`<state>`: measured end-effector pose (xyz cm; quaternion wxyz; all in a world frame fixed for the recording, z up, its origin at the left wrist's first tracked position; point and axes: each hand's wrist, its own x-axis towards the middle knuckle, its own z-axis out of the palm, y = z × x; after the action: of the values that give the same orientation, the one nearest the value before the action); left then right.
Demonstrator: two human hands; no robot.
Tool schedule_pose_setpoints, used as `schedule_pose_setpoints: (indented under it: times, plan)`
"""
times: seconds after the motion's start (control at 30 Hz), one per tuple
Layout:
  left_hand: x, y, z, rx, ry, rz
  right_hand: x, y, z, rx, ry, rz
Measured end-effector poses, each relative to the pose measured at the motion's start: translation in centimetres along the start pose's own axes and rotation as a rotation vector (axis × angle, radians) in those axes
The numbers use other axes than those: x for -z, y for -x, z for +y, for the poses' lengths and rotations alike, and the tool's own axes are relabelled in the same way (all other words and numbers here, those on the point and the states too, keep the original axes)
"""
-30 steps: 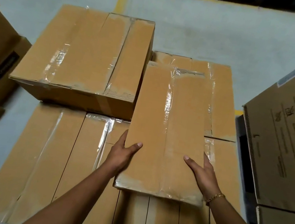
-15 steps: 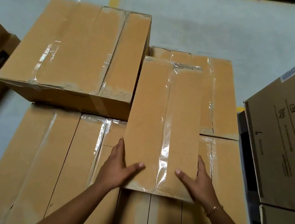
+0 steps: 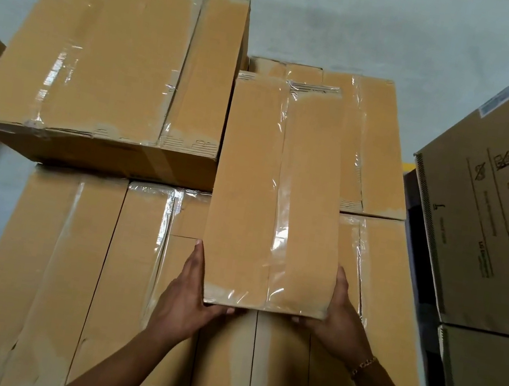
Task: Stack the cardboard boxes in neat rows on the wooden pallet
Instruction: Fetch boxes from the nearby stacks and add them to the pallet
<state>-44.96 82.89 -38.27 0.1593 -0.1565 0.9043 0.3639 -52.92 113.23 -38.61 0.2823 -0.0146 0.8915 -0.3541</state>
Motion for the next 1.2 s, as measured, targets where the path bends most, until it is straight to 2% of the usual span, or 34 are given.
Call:
schedule_pose_setpoints:
  times: [0.1,0.3,0.5,0.9,1.2]
  plan:
    - [0.4,-1.4,0.5,0.0,-0.027,0.01,0.7,-1.6,-0.3,0.01,0.007,0.006]
    - [2.5,-6.0,1.6,-0.021,-0.461,0.146,1.9,-6.1,-1.7,0.02,0.04,0.039]
    - [5.2,-10.3,2.1,-0.089,-0.627,0.163,3.7,-10.8,-3.0,0.049,0.066,0.042]
    - [9.6,-18.9,0.9,-0.17,-0.708,0.18,6.0,-18.9,-6.1,0.088,0.08,0.062]
    - [8.5,-19.4,-0.1,-0.25,-0.719,0.429,7.1,-21.9,-7.5,0.095,0.078,0.074]
